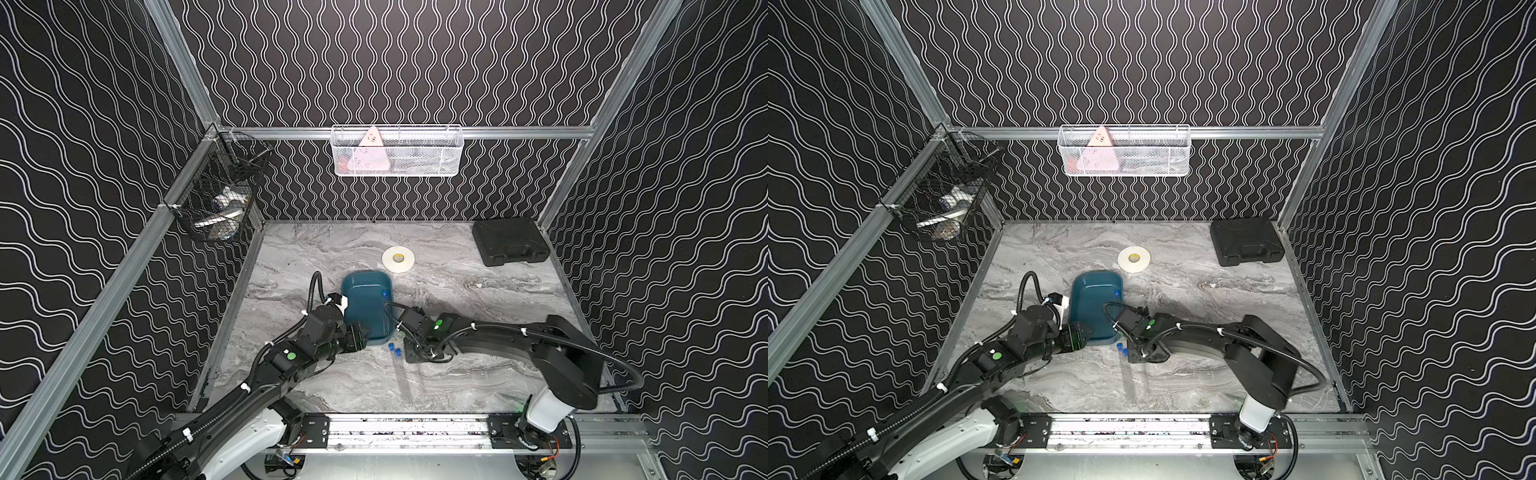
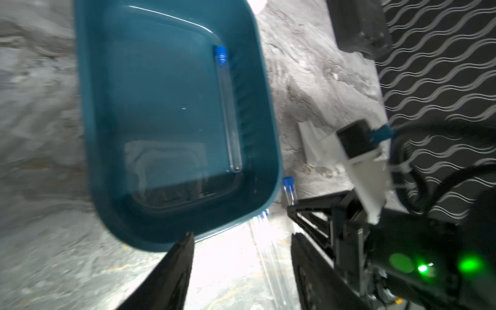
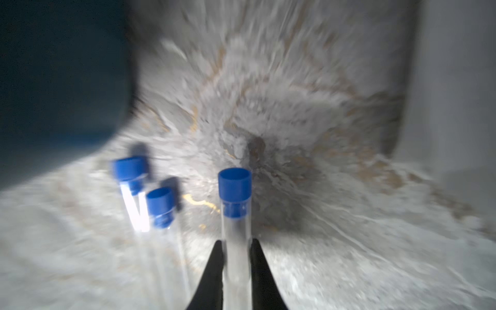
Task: Wipe the exteriors of test tubes
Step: Pick up the test tube at the center of the board.
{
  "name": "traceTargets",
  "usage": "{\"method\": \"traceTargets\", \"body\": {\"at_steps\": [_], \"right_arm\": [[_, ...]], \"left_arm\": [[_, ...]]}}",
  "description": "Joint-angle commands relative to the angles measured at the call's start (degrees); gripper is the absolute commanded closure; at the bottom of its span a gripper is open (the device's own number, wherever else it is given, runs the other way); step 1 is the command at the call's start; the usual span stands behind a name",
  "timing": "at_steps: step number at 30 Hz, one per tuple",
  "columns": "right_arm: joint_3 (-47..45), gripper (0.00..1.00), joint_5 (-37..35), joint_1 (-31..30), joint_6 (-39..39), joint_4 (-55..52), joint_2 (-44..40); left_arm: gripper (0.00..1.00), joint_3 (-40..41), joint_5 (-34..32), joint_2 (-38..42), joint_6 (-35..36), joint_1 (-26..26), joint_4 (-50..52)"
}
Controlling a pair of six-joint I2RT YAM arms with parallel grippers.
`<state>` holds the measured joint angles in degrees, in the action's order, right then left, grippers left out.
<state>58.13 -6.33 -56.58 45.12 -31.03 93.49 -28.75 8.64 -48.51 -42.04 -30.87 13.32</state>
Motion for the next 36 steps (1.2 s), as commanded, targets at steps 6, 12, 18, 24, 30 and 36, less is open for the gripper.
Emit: {"method": "traceTargets", "body": {"at_steps": [6, 12, 18, 24, 30, 36], "right_arm": [[4.10, 0.86, 6.17, 10.60, -4.29, 3.04, -11.55], [8.69, 0.85, 8.93, 16.50, -6.17, 5.76, -14.63], [10.27, 0.85, 10.72, 18.90, -6.34, 9.00, -14.55], [10.32, 0.85, 10.86, 19.14, -8.16, 10.42, -14.57], [9.90, 0.85, 10.72, 19.46, -9.90, 10.22, -15.08], [9.61, 0.85, 11.73, 20.18, -11.68, 9.60, -15.66]], "left_arm": [[0.38, 0.71, 15.83, -9.94, -6.05, -3.41, -28.28], [0.38, -5.74, 22.26, -25.31, -11.12, -6.99, -46.07], [0.44, -11.67, 23.90, -36.59, -14.03, -8.67, -55.17], [0.53, -12.91, 22.76, -38.94, -13.00, -8.72, -54.91], [0.60, -12.46, 21.16, -37.85, -10.73, -8.76, -51.51], [0.62, -12.91, 20.02, -35.89, -7.79, -8.68, -46.92]]}}
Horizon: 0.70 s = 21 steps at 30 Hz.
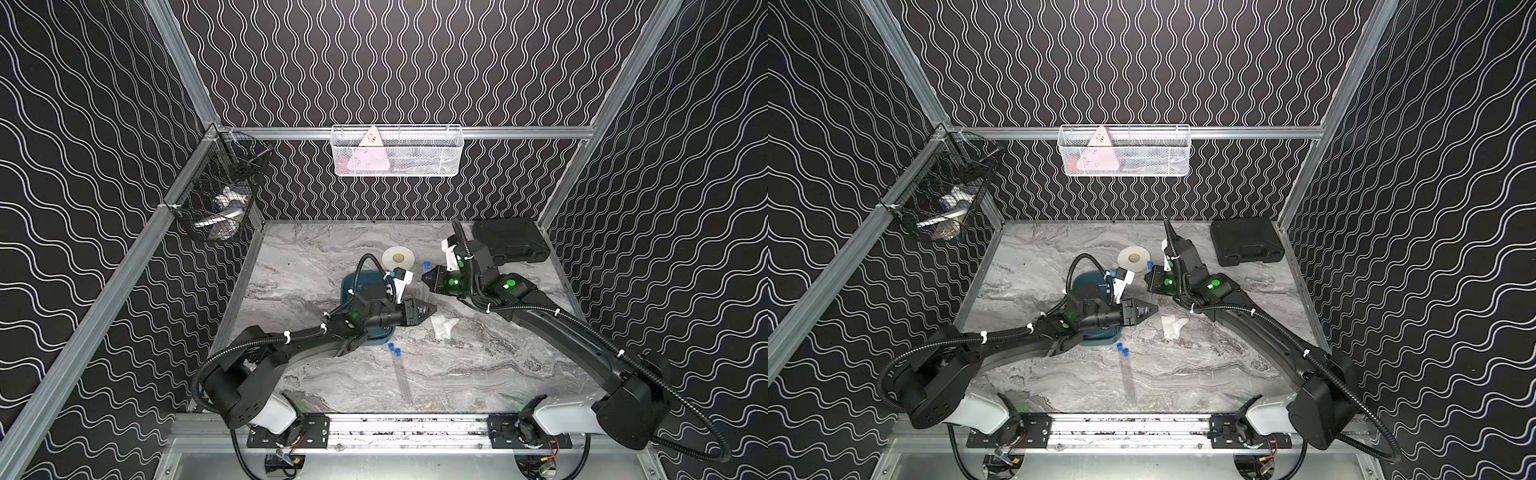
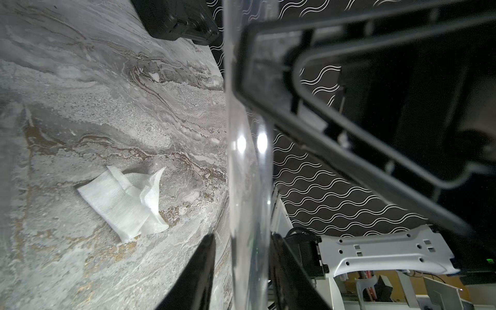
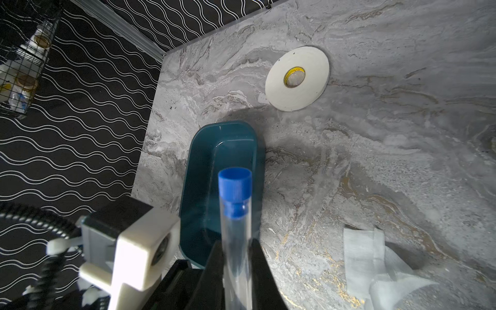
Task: Wipe the exteriors of test tubes
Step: Pick up the test tube at the center of the board.
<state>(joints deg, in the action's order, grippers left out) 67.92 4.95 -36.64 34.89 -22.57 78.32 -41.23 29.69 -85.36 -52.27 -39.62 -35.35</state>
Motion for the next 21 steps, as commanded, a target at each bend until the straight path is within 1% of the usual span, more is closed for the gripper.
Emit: {"method": "traceTargets", "body": {"at_steps": [1, 5, 9, 10, 14, 15, 16, 17, 18, 19, 20, 21], "right_arm": [[-0.31, 0.85, 0.51, 0.35, -1.64, 1.12, -0.58], [-0.99, 0.85, 0.87, 0.51, -1.37, 1.51, -1.01], [-1.36, 0.85, 0.87, 0.49, -1.32, 1.74, -1.15], [-1.54, 0.85, 0.85, 0.49, -1.17, 1.87, -1.16], [-2.00, 0.84, 1.48, 0.51, -1.16, 2.21, -1.05], [-2.09, 0.82, 1.79, 0.45, -1.19, 2.30, -0.91], [-2.09, 0.73, 1.82, 0.52, -1.12, 2.18, -0.76], [-2.09, 0.59, 1.67, 0.52, -1.05, 2.07, -0.78], [-2.01, 0.42, 1.20, 0.52, -1.03, 1.87, -0.93], [-1.87, 0.32, 0.47, 0.49, -1.34, 1.46, -1.18], [-1.62, 0.27, -0.52, 0.51, -1.62, 0.93, -1.52], [-1.33, 0.20, -1.87, 0.61, -2.18, 0.11, -2.12]], "left_arm": [[0.64, -0.60, -1.17, 1.22, 2.75, 0.06, 2.33], [0.71, -0.34, -1.00, 1.30, 2.64, 0.06, 2.11], [0.83, 0.19, -0.54, 0.64, 1.55, 0.06, 0.19], [0.85, 0.37, -0.60, 0.68, 1.52, 0.06, -0.04], [0.89, 0.58, -0.86, 1.14, 1.92, 0.05, 0.52], [0.90, 0.56, -1.02, 1.22, 2.12, 0.05, 0.97], [0.90, 0.56, -1.28, 1.46, 2.24, 0.03, 1.28], [0.90, 0.63, -1.66, 1.64, 2.39, 0.05, 1.62], [0.90, 0.71, -2.18, 1.94, 2.51, -0.02, 2.13], [0.90, 0.94, -2.87, 2.40, 2.86, 0.03, 2.73], [0.91, 1.06, -3.37, 2.76, 3.18, 0.00, 3.33], [0.91, 1.15, -3.97, 3.36, 3.66, 0.06, 4.17]]}}
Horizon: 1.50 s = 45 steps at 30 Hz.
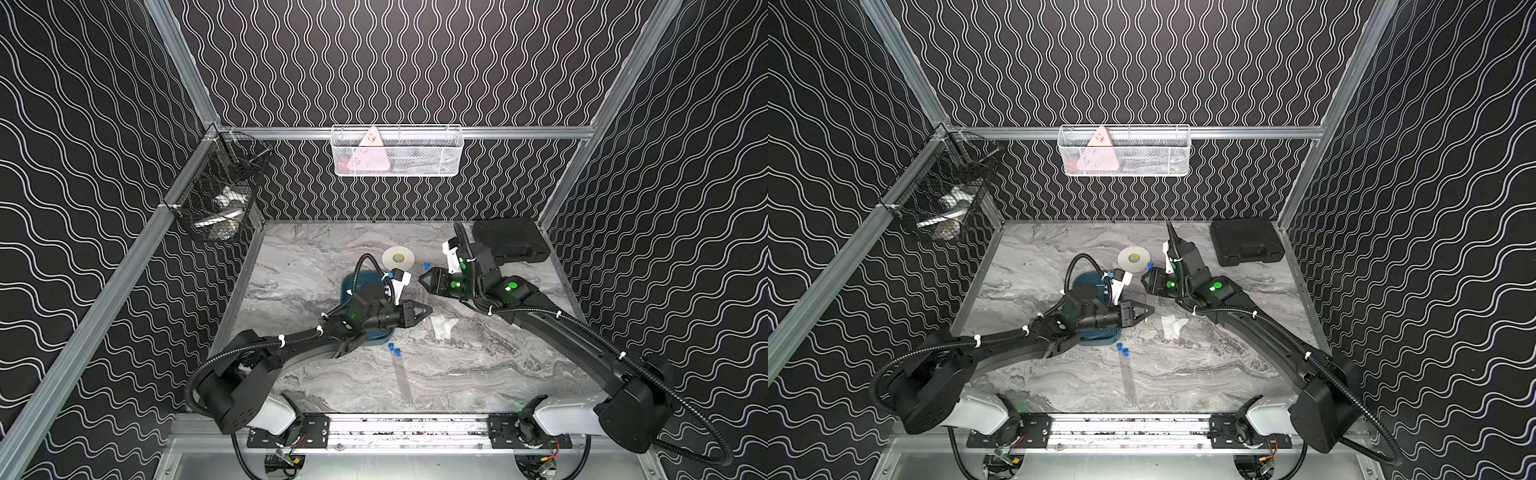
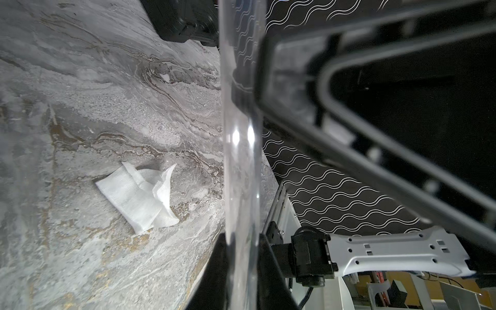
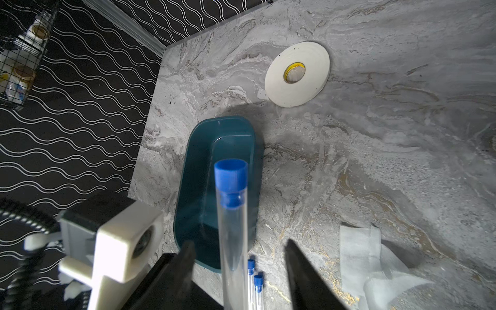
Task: Wipe the exteriors of test tubes
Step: Pick up the test tube at the center of the board, then pick up the cleaning item at the center of the board.
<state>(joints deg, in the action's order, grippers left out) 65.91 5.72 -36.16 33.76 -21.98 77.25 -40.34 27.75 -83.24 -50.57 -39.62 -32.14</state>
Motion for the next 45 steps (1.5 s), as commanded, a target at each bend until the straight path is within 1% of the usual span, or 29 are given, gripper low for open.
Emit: {"method": "traceTargets", "body": {"at_steps": [1, 3, 6, 9, 11, 15, 19, 21, 24, 27, 34, 37, 39, 45], "right_arm": [[0.92, 0.17, -4.19, 0.34, -1.36, -1.20, -1.62], [1.30, 0.15, -5.74, 1.35, -2.02, -3.21, -2.68], [0.78, 0.15, -6.32, 4.40, -2.16, -6.75, -3.25], [-0.68, 0.17, -5.70, 7.28, -2.02, -9.73, -2.52], [-4.10, 0.19, -4.45, 8.57, -1.62, -10.79, -1.62], [-8.67, 0.26, -3.69, 8.65, -0.99, -12.30, 1.06], [-12.79, 0.31, -1.50, 8.65, -0.27, -10.72, 3.46], [-13.38, 0.32, -0.53, 8.48, -0.50, -10.15, 4.47], [-12.51, 0.35, -1.02, 8.10, -1.55, -11.02, 5.92], [-10.80, 0.40, -1.99, 7.36, -2.94, -12.13, 7.70], [-7.79, 0.60, -5.36, 3.37, -3.79, -14.20, 12.74], [-6.92, 0.64, -7.04, 2.08, -3.97, -15.20, 14.67], [-6.76, 0.67, -7.60, 1.50, -4.05, -15.29, 15.48], [-6.30, 0.83, -10.83, 0.66, -4.34, -17.19, 17.03]], "left_arm": [[0.91, 0.47, -2.53, 1.75, 2.45, 0.06, 1.96], [0.91, 0.70, -3.33, 2.86, 3.28, 0.00, 3.88], [0.91, 1.44, -4.61, 4.58, 4.62, 0.01, 6.44], [0.91, 2.26, -5.55, 5.98, 5.56, 0.05, 8.62], [0.91, 2.85, -6.10, 6.87, 5.95, 0.01, 9.85], [0.91, 4.03, -6.91, 8.47, 6.69, 0.03, 11.74], [0.91, 5.17, -7.07, 9.39, 7.02, 0.04, 12.78], [0.91, 5.44, -7.07, 9.59, 7.24, 0.00, 13.40], [0.91, 6.01, -7.20, 10.15, 7.53, 0.04, 13.77], [0.91, 6.46, -7.35, 10.63, 7.74, -0.01, 14.04], [0.90, 8.20, -8.13, 12.38, 7.25, 0.04, 13.82], [0.90, 8.61, -8.23, 13.09, 7.36, 0.02, 14.20], [0.90, 8.91, -8.41, 13.59, 7.48, -0.04, 14.54], [0.90, 9.53, -8.59, 14.50, 7.41, 0.00, 14.74]]}}
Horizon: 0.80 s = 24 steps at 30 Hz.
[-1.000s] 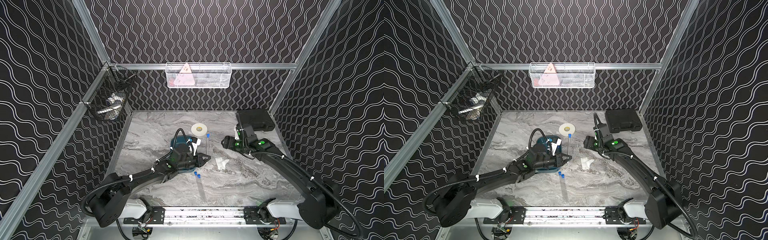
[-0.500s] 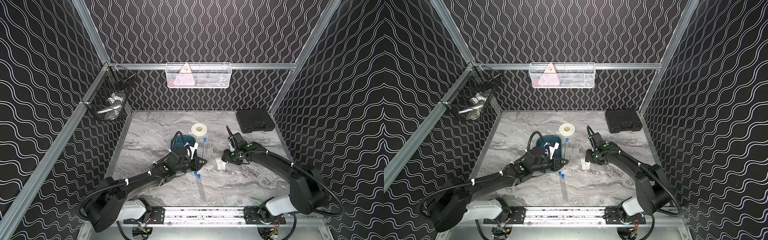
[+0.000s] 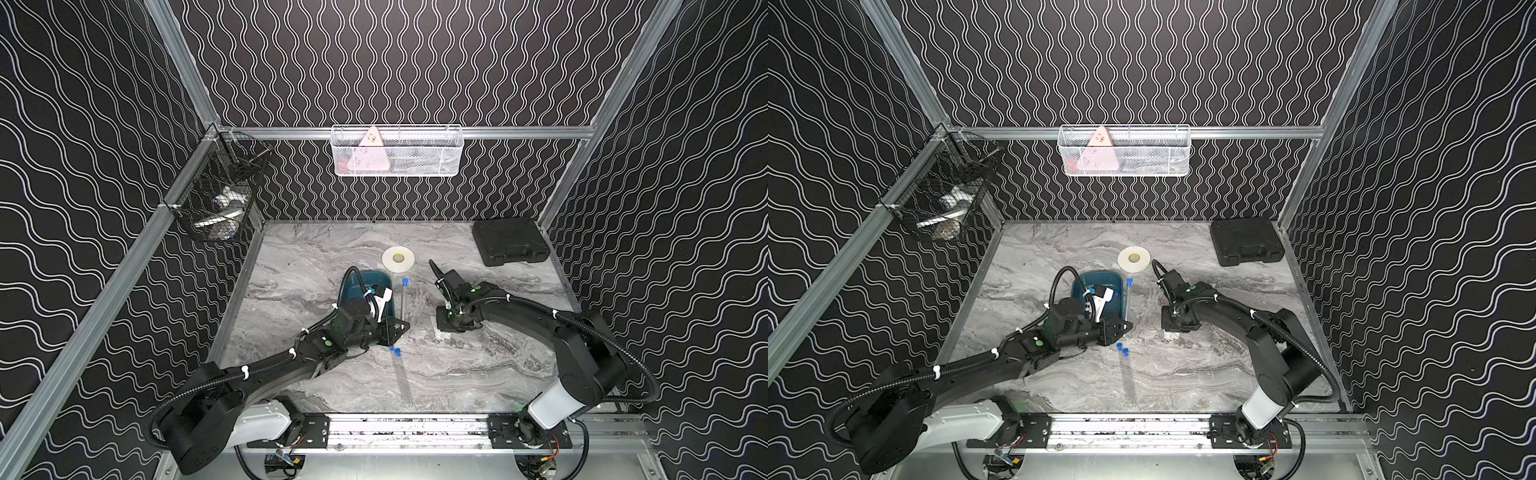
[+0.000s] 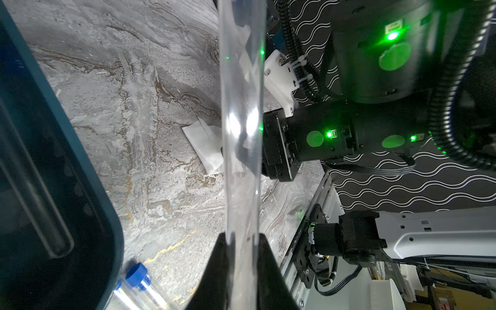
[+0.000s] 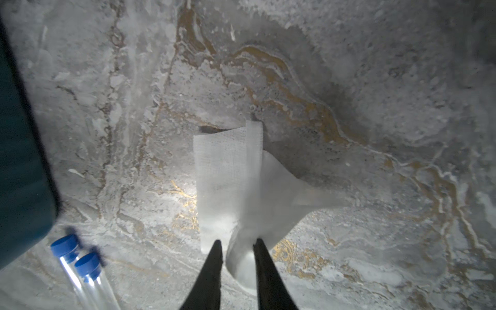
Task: Wipe the exteriors of test tubes
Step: Pick up the cleaning item at the center of the board.
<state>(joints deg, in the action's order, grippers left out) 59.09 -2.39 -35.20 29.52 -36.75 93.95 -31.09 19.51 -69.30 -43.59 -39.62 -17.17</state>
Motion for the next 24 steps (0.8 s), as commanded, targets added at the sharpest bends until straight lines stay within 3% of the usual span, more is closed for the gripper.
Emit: {"method": "traceTargets", "body": {"at_steps": [1, 6, 16, 24], "right_arm": [[0.42, 0.85, -3.05, -0.31, -0.16, -2.61, 0.35], [-0.16, 1.00, -3.93, -0.36, -0.24, -2.93, -0.65], [9.33, 1.00, -2.24, 1.45, -3.22, -6.64, -12.01], [14.13, 1.00, 6.10, 1.36, -4.83, -3.62, -19.96]], "left_arm": [[0.90, 0.41, -0.40, 0.62, 0.27, -0.03, -0.27], [0.90, 0.42, -0.35, 0.72, 0.50, -0.11, -0.15], [0.90, -2.71, 1.65, -2.19, 1.90, -0.37, 1.79], [0.89, -6.96, 3.75, -8.86, 1.05, -2.10, -0.87]]}}
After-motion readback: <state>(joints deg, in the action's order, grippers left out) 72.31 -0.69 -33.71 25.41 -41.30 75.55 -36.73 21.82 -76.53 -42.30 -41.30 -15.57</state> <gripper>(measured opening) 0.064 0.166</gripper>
